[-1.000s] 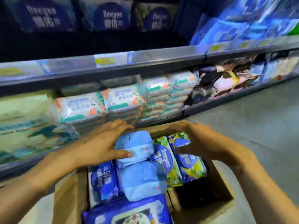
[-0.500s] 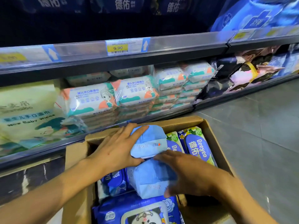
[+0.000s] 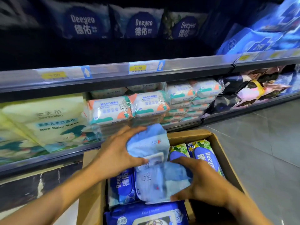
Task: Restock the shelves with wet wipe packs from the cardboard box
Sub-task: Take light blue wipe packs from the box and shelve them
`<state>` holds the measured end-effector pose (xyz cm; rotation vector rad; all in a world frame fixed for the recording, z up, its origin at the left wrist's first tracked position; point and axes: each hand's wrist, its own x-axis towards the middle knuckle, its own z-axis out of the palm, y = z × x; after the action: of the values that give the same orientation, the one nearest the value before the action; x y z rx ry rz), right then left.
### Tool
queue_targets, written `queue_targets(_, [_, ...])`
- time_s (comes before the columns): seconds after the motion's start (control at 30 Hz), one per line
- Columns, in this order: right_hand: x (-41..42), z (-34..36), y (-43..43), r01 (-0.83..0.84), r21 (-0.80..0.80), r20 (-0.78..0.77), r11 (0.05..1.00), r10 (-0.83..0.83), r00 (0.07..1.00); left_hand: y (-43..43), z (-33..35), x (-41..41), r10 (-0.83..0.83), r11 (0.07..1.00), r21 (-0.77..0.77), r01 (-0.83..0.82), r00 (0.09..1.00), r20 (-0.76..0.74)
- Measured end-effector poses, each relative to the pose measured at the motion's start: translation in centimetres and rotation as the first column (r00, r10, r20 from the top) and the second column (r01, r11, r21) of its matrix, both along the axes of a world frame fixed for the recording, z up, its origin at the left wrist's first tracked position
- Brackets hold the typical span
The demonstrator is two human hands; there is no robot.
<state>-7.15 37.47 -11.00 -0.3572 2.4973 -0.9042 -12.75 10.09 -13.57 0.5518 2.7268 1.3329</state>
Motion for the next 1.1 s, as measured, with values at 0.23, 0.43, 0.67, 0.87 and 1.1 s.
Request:
queue_targets(0.23, [-4.3,17.8,0.5,-0.024,-0.268,-0.1,0.963,-0.003,0.995,-3.4,14.2,0.4,0.301,0.882,0.425,-0.205,0.938,-0.171])
queue_targets(0.43, [-8.6,28.9,-1.9,-0.158,-0.366,-0.304,0.917,0.042,0.952,-5.4,22.0,0.3,0.493,0.741,0.636,-0.215,0.817,-0.298])
queue_targets(0.67, [-9.9,27.1,-3.4,-0.173,-0.784,-0.325,0.596,-0.156,0.933,-8.1,27.0,0.6,0.649,0.503,0.847,-0.175,0.723,-0.236])
queue_targets(0.87, [-10.6,29.4,-7.1,-0.262,-0.855,-0.335,0.448,-0.09,0.938,-12.3,30.3,1.4,0.692,0.419,0.869,-0.264,0.712,-0.117])
queue_targets(1.1, [-10.9,30.4,-8.4,-0.284,-0.891,-0.338,0.354,-0.1,0.936,-13.1,34.6,3.4,0.775,0.373,0.903,-0.214,0.607,-0.177])
